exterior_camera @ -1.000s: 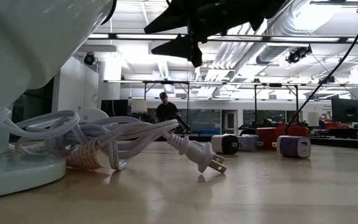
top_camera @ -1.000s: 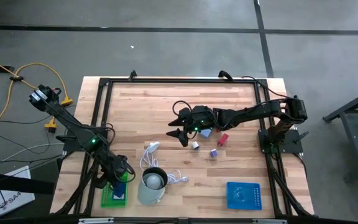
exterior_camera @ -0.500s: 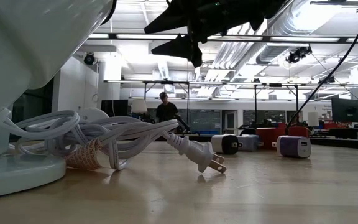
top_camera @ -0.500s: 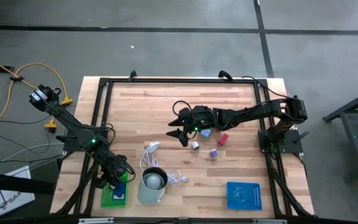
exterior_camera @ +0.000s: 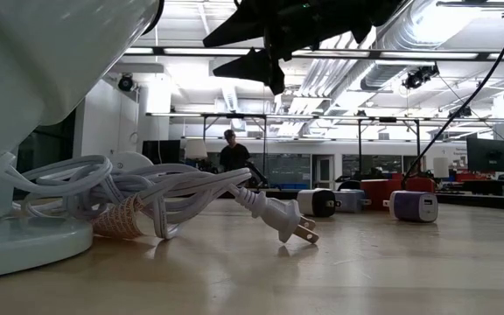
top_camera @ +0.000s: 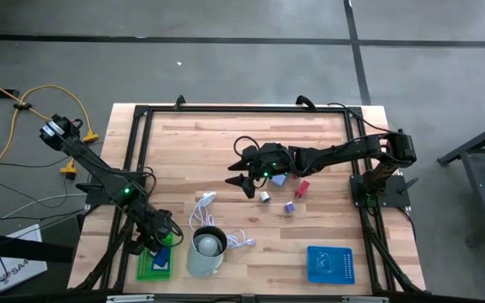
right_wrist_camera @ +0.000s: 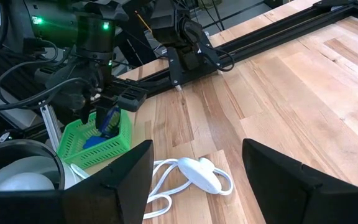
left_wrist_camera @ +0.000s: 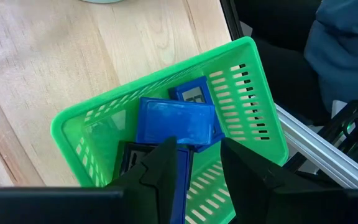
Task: Pick & Place Office items
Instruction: Put the top red charger adapter into the blue basket
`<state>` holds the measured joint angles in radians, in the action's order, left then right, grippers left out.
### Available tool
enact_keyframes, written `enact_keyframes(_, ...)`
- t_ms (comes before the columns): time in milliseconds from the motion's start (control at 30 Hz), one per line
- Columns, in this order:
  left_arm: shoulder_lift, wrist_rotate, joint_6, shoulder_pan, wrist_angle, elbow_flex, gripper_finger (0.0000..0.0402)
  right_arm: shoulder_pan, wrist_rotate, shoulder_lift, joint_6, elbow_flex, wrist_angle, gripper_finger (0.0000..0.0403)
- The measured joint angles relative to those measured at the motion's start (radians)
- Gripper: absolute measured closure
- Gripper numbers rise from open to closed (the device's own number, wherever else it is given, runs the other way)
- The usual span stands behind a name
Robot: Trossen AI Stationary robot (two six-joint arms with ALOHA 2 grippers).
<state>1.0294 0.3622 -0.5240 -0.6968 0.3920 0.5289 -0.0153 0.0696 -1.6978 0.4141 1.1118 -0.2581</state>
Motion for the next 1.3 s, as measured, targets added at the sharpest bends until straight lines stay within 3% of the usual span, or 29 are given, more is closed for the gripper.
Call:
enact_keyframes(367, -0.059, 0.011, 0.04, 0.009, -0.04, 0.0, 0.0281, 0.0, 0.0, 0.0, 0.0, 0.0, 0.0, 0.0169)
enact_keyframes(667, -0.133, -0.006, 0.064, 0.081, -0.039, 0.0, 0.0281, 0.0, 0.0, 0.0, 0.0, 0.0, 0.0, 0.0169)
enact_keyframes(1067, -0.202, 0.031, 0.066, 0.138, 0.037, -0.002, 0.0281, 0.0, 0.0, 0.0, 0.0, 0.0, 0.0, 0.0169)
enact_keyframes(1300, -0.293, 0.029, 0.213, 0.234, 0.031, -0.002, 0.0281, 0.0, 0.0, 0.0, 0.0, 0.0, 0.0, 0.0169)
